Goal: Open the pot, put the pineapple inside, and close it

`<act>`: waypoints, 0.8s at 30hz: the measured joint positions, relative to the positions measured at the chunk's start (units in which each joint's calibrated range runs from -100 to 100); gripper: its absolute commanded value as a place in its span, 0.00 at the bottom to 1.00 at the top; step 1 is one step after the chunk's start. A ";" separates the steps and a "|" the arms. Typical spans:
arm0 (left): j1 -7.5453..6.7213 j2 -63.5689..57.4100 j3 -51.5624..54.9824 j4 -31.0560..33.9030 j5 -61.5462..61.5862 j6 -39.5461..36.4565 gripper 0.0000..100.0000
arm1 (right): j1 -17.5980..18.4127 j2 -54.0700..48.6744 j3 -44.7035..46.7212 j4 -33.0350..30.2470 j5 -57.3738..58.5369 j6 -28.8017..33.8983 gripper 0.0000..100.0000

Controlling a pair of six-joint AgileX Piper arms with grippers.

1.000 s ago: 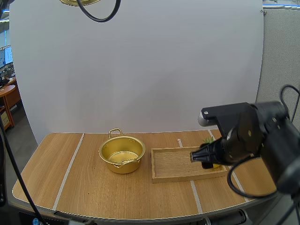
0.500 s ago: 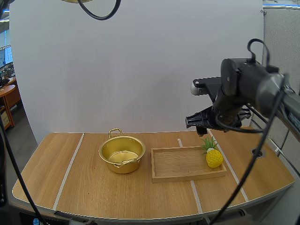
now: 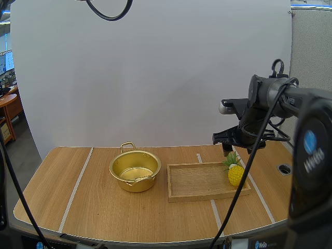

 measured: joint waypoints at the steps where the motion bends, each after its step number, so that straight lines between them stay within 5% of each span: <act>1: 0.00 0.00 0.00 0.00 0.00 0.00 0.00 | -0.47 0.75 -0.11 0.98 -0.20 -1.42 1.00; 12: 0.00 0.00 0.00 0.00 0.00 0.00 0.00 | -2.34 6.04 -0.11 2.42 -2.74 -9.31 1.00; 24: 0.00 0.00 0.00 0.00 0.00 0.00 0.00 | -2.34 12.34 -0.26 2.42 -5.08 -11.14 1.00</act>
